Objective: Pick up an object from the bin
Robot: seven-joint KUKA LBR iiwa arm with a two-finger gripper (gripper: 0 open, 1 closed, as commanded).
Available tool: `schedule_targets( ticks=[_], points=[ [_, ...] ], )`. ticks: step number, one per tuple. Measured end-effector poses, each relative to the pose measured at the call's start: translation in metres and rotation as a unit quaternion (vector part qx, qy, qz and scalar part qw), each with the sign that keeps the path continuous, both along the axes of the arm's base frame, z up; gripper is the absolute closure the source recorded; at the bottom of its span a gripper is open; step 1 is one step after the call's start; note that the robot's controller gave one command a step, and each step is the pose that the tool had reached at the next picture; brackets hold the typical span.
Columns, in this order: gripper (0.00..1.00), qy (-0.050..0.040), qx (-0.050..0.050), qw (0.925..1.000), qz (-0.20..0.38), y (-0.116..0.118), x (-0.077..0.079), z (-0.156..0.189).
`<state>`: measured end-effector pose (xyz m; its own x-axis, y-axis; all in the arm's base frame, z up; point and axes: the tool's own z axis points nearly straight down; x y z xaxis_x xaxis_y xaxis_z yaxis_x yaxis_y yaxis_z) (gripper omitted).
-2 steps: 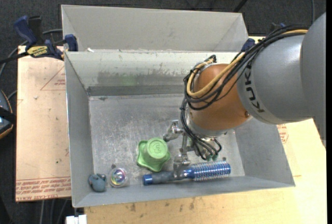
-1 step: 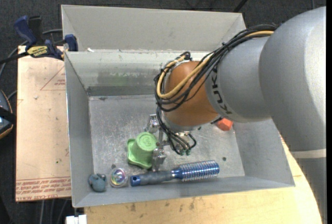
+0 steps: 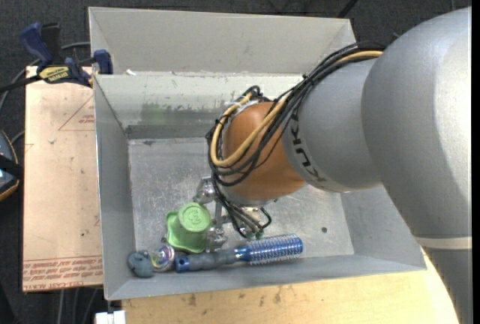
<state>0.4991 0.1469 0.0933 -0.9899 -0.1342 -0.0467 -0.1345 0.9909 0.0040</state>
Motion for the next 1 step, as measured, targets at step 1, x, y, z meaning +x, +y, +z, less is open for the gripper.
schedule_targets(
  ticks=[1],
  points=[
    [0.0, 0.013, 0.001, 0.9967, -0.08, 0.0396, 0.0075, -0.0026]
  ],
)
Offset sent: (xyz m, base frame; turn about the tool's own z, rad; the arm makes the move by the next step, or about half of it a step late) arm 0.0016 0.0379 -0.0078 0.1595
